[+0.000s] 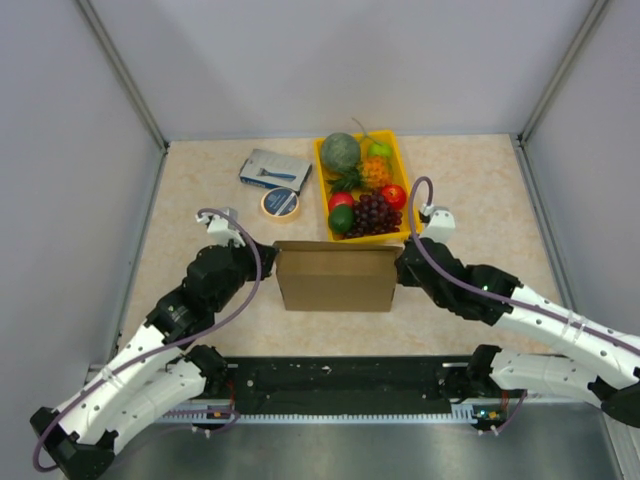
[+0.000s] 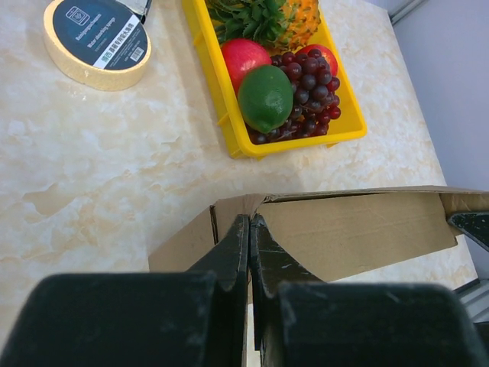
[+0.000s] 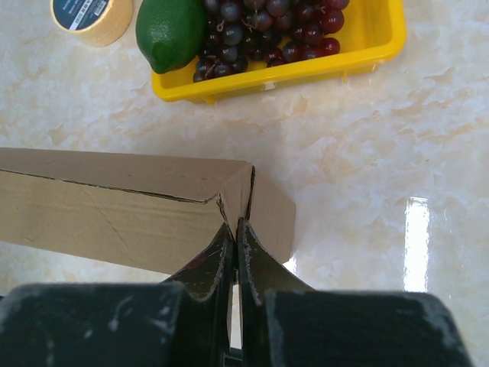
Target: Fold the paper box
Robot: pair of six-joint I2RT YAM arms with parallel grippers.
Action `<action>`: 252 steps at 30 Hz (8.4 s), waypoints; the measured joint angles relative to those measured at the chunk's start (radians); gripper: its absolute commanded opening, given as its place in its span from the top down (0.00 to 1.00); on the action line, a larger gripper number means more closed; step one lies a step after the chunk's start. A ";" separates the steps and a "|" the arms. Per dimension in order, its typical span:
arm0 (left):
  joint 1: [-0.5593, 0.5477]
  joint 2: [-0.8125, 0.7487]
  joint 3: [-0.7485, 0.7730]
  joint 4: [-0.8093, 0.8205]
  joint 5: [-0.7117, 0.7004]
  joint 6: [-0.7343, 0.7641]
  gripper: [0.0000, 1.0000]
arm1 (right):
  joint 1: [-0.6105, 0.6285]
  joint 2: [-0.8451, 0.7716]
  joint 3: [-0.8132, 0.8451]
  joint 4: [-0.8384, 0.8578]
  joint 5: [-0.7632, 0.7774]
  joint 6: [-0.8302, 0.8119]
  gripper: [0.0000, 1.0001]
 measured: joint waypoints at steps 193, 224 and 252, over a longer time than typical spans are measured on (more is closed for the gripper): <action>-0.014 0.198 0.298 -0.442 0.054 0.139 0.68 | -0.526 0.056 0.101 0.075 -0.890 -0.547 0.92; -0.014 0.076 0.127 -0.262 0.031 0.101 1.00 | -0.256 -0.016 0.042 0.117 -0.464 -0.450 1.00; 0.002 0.069 0.409 -0.452 0.188 0.056 0.37 | -0.062 -0.070 -0.060 0.106 -0.215 -0.454 0.56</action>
